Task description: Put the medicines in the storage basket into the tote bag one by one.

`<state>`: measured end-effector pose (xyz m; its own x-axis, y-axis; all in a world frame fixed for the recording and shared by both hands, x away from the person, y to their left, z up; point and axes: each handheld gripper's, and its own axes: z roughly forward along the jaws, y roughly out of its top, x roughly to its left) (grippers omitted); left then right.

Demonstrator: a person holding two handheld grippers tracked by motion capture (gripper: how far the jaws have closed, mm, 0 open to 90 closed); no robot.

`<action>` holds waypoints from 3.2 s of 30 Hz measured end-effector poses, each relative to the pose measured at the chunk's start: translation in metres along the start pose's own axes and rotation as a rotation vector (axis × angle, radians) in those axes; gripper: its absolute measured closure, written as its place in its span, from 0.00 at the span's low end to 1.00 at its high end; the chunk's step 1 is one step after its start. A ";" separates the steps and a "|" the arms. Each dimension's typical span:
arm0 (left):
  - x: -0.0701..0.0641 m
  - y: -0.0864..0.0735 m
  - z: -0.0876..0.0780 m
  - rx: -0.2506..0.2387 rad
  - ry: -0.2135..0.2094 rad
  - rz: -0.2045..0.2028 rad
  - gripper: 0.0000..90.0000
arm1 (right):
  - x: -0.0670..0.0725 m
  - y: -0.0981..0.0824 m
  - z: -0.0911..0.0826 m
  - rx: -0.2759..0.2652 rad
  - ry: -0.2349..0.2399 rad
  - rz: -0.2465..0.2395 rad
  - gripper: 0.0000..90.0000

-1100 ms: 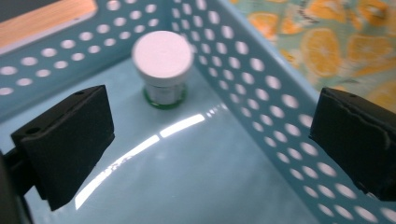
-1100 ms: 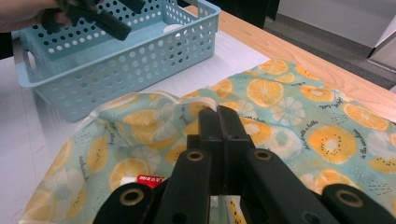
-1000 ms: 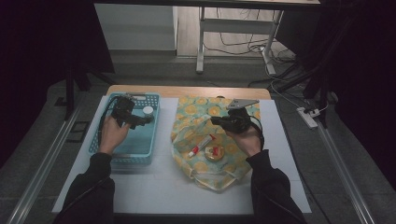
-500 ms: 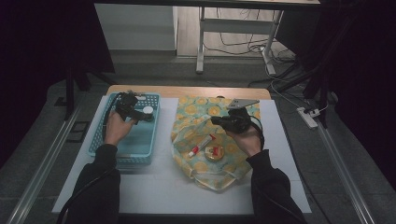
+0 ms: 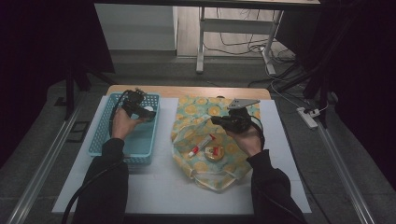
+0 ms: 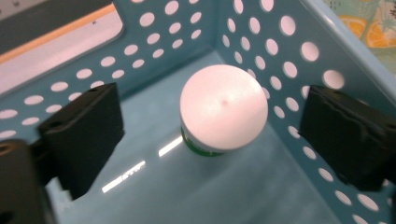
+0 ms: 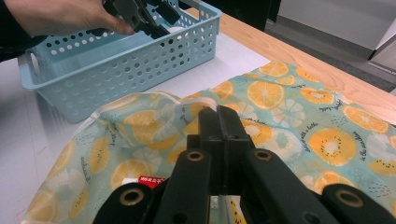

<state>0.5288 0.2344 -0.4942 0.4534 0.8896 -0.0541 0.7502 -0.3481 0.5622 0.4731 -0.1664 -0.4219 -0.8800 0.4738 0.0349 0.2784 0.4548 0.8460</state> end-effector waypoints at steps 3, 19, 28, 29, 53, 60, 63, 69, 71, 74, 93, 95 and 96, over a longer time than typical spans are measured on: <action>-0.001 0.001 0.002 0.018 -0.009 0.017 0.23 | 0.000 0.000 0.000 -0.001 -0.001 0.000 1.00; -0.004 0.002 0.005 0.051 -0.013 0.017 0.56 | 0.003 0.001 0.000 0.003 -0.002 -0.014 1.00; -0.002 0.002 -0.009 0.024 -0.028 -0.017 0.56 | 0.001 0.001 0.000 0.001 -0.005 -0.011 1.00; -0.002 0.003 -0.012 0.019 -0.030 -0.017 0.56 | 0.001 0.001 0.000 0.000 -0.003 -0.009 1.00; -0.021 -0.002 -0.063 -0.039 -0.097 0.057 0.56 | 0.002 0.002 0.000 0.004 0.001 -0.006 1.00; -0.032 -0.006 -0.076 -0.059 -0.132 0.083 0.56 | 0.002 0.001 0.001 0.003 -0.001 -0.003 1.00; -0.041 -0.008 -0.082 -0.065 -0.149 0.104 0.56 | 0.002 0.001 0.001 0.004 -0.001 -0.003 1.00; -0.058 -0.010 -0.092 -0.078 -0.179 0.148 0.56 | 0.002 0.001 0.001 0.002 -0.003 -0.004 1.00; -0.064 -0.010 -0.095 -0.082 -0.187 0.164 0.56 | 0.002 0.001 0.001 0.002 -0.004 -0.004 1.00; -0.073 -0.011 -0.099 -0.094 -0.211 0.177 0.56 | 0.002 0.001 0.001 0.002 -0.004 -0.006 1.00; -0.141 -0.008 -0.107 -0.106 -0.311 0.318 0.56 | 0.002 0.001 0.002 0.006 -0.008 -0.005 1.00; -0.149 -0.006 -0.104 -0.105 -0.319 0.333 0.56 | 0.002 0.000 0.002 0.006 -0.009 -0.004 1.00; -0.152 -0.005 -0.103 -0.102 -0.321 0.342 0.56 | 0.002 0.000 0.002 0.006 -0.009 -0.004 1.00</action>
<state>0.4063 0.1316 -0.4040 0.8039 0.5871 -0.0952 0.4883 -0.5601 0.6692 0.4724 -0.1641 -0.4225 -0.8775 0.4789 0.0266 0.2772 0.4612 0.8429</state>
